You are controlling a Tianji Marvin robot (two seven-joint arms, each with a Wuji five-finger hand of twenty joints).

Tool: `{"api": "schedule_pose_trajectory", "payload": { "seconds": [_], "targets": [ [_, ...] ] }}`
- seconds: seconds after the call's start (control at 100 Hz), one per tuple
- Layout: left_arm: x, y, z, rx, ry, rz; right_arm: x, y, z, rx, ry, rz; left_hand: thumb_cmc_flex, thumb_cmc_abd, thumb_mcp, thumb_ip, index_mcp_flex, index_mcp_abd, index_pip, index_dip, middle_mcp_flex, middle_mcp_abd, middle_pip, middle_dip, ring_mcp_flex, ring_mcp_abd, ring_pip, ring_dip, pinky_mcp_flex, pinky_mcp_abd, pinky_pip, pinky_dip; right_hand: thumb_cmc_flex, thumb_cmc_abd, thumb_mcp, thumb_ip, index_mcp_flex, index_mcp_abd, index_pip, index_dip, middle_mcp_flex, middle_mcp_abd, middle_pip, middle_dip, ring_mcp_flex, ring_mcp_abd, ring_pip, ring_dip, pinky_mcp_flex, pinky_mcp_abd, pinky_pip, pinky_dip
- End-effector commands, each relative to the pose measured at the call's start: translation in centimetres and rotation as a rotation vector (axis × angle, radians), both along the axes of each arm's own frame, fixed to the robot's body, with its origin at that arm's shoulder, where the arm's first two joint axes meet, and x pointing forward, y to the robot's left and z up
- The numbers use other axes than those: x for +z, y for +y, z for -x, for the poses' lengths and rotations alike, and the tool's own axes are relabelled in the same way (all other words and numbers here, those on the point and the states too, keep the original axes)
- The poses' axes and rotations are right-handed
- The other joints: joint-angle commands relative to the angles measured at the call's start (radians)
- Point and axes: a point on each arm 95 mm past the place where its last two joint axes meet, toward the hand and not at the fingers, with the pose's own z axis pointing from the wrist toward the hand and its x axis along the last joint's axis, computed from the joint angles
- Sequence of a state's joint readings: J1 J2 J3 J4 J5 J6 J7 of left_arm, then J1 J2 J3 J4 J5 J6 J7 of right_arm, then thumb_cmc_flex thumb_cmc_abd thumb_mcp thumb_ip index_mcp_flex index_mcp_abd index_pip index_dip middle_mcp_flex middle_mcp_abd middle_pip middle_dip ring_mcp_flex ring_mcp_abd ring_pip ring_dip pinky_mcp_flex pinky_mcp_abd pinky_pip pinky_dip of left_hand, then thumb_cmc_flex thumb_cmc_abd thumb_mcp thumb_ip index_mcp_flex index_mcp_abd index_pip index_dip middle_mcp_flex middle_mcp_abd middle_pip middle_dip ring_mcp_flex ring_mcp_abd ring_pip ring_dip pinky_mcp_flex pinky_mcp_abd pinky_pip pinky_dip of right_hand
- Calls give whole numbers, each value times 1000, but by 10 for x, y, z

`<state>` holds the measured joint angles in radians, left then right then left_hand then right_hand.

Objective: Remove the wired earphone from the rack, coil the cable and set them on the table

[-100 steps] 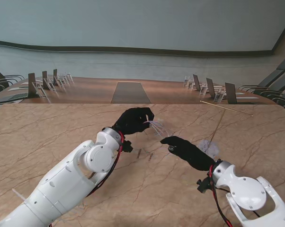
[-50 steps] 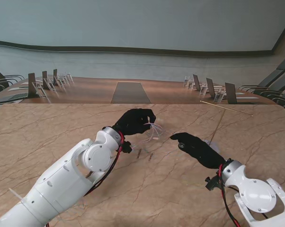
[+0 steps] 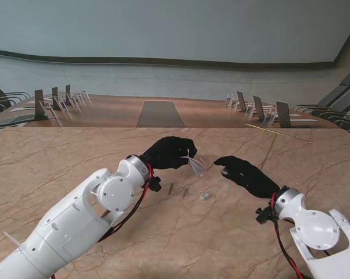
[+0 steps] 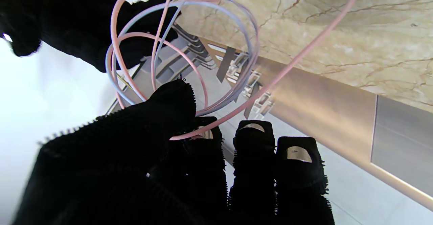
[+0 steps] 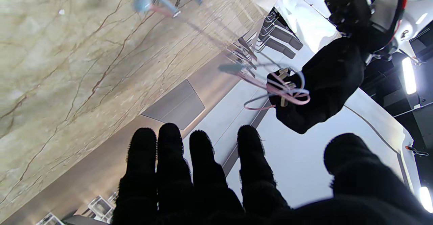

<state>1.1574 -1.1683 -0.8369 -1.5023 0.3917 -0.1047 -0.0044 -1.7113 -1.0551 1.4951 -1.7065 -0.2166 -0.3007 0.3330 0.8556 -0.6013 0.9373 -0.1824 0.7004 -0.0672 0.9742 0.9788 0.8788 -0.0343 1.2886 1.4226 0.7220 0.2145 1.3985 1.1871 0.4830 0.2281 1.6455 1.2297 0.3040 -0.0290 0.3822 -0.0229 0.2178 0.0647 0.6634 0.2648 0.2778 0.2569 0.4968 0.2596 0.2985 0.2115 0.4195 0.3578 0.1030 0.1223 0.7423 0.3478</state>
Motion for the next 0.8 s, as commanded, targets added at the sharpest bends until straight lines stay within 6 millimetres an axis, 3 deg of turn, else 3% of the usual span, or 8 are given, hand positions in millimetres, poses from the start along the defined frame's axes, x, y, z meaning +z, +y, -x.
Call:
{"api": "schedule_pose_trajectory", "payload": {
  "seconds": [0.0,0.33,0.54,0.79],
  "targets": [
    [3,-5,5,-34,-1,-6,1,-1,-2,-2,-6,1,-17,43,9,53,3,-55,8,42,-55,7,-27,38,-42,1,-17,37,-35,-29,-17,55,36,-34,-13,36,17,-26,12,9,9,12,16,13,24,7,22,18,1,3,41,18],
    [7,-13,14,-141,14,-56,4,2,-10,13,-2,24,-18,70,-48,75,-4,-123,-23,92,-145,7,-84,58,-124,-23,-81,60,-127,-59,-94,88,82,-54,-10,54,25,-28,19,14,23,15,32,20,39,8,37,29,8,8,57,23],
    [10,-15,18,-187,9,-74,5,14,-21,37,15,58,-23,71,-57,77,7,-156,-46,104,-172,16,-108,64,-154,-24,-111,63,-165,-65,-123,90,200,-63,17,134,-23,-69,86,49,16,8,93,45,56,1,87,54,19,12,105,40],
    [10,-18,22,-240,19,-103,10,30,-30,37,-6,103,-9,83,-88,77,10,-175,-66,118,-203,21,-143,82,-190,-29,-151,69,-210,-71,-165,83,255,-47,4,127,-33,-84,125,59,12,8,136,61,65,2,134,71,22,20,150,60]
  ]
}}
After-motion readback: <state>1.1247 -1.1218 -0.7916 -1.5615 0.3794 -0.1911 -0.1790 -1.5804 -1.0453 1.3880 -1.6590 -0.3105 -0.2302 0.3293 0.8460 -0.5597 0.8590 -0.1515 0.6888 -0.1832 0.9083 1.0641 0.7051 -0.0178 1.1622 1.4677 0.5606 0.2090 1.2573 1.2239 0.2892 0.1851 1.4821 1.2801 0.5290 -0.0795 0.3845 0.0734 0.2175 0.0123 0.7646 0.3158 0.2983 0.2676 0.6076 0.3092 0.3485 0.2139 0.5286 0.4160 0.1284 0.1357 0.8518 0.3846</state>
